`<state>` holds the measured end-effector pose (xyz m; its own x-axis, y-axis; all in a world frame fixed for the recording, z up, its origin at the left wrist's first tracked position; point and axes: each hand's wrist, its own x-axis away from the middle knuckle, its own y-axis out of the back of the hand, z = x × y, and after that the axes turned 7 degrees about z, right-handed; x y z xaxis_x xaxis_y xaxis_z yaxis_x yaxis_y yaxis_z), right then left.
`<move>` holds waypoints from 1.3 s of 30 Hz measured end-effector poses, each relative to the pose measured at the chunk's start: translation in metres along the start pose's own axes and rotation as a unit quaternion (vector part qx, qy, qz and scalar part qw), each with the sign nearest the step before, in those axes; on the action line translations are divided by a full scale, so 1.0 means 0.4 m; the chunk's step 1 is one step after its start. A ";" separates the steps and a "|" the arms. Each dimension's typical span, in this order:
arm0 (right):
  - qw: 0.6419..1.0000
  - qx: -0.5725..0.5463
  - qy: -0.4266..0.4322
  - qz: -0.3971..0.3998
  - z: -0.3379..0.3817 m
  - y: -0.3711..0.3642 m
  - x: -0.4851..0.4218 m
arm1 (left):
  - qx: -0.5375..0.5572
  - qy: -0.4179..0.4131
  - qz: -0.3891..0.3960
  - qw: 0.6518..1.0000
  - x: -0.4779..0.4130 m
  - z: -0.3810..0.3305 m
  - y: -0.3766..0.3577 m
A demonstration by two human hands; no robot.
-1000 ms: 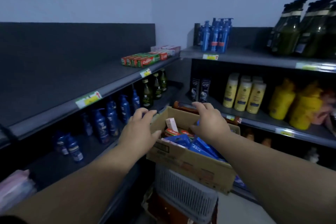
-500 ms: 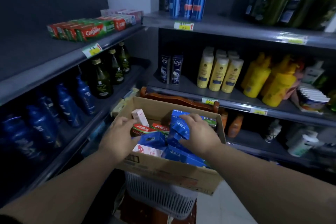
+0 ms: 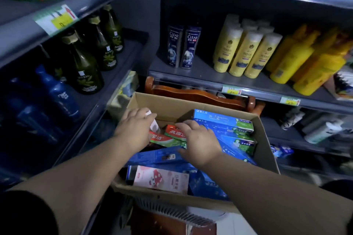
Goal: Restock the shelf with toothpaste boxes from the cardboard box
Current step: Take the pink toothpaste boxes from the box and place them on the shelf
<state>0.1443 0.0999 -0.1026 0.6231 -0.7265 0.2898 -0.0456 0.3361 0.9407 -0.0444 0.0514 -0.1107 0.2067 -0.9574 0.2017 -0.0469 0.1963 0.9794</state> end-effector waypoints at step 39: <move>0.973 -0.214 0.062 -0.066 0.021 0.039 0.047 | 0.070 0.003 0.218 0.974 0.172 -0.036 -0.023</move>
<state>0.1486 0.0865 -0.0811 0.6926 -0.7108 0.1229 0.3537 0.4831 0.8009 -0.0157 -0.0131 -0.1059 0.1429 -0.7888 0.5979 -0.2643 0.5517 0.7911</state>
